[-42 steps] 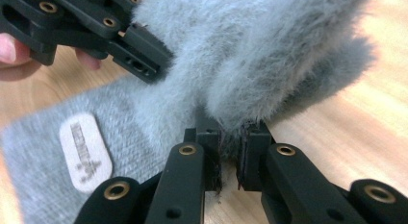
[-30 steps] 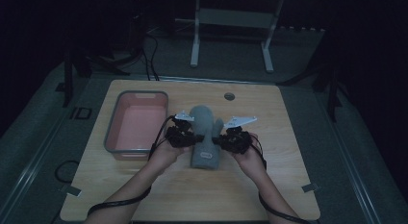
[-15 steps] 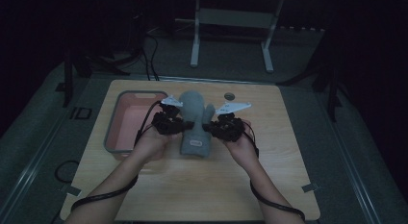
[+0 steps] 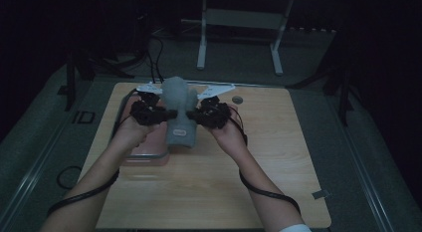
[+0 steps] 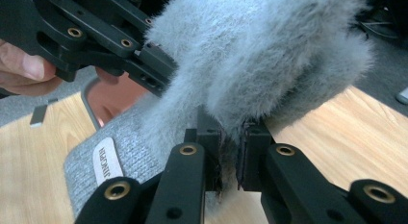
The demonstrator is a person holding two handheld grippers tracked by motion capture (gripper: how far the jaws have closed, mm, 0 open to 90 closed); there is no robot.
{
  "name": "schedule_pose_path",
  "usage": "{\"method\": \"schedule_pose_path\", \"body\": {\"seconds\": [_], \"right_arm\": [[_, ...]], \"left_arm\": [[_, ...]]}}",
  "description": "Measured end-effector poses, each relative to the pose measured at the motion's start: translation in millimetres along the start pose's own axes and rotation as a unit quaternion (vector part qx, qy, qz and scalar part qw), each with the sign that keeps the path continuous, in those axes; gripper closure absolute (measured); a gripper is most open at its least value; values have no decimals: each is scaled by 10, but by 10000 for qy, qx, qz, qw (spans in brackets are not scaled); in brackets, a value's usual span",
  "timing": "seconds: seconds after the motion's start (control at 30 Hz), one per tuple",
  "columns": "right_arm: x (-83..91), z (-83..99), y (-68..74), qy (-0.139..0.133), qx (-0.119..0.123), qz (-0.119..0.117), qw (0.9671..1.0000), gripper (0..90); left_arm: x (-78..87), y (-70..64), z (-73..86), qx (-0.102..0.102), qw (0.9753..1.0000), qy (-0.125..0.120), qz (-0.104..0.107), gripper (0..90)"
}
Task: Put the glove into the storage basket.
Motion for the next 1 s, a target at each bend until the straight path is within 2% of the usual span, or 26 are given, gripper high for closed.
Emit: {"method": "schedule_pose_path", "body": {"seconds": [0.1,0.13,0.17,0.23,0.43,0.57,0.73,0.77,0.87,0.93,1.0], "right_arm": [[-146,-128,79,-37,-19,-114,9999,828],[-146,-128,79,-37,-19,-114,9999,828],[-195,-161,104,-34,4,-133,9999,827],[-355,-238,183,-18,0,-226,9997,828],[-685,-295,300,134,5,-335,9993,828],[-906,-235,327,352,-3,-357,9987,828],[-1215,-50,299,734,-60,-319,9968,828],[-1215,-50,299,734,-60,-319,9968,828],[-1458,147,270,1126,-108,-260,9932,828],[-1493,175,262,1184,-113,-237,9926,828],[-1628,262,242,1397,-186,-134,9899,828]], "left_arm": [[130,148,24,51,9999,69,-124,804],[130,148,24,51,9999,69,-124,804],[188,233,51,84,9997,110,-193,804],[250,339,101,131,9993,171,-294,804],[312,594,301,414,9979,275,-416,804],[230,749,477,650,9965,353,-398,804],[5,936,757,965,9931,578,-347,803],[5,936,757,965,9931,578,-347,803],[-143,1017,904,1062,9904,798,-393,803],[-211,1053,961,1066,9889,936,-446,802],[-311,1124,1038,1083,9858,1155,-565,802]]}}
Point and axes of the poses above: each handheld gripper's, and its own axes: x roughly backward along the jaws, z roughly out of its underside, y roughly to its left, the point moved 8 cm from there along -x, roughly forward along the jaws
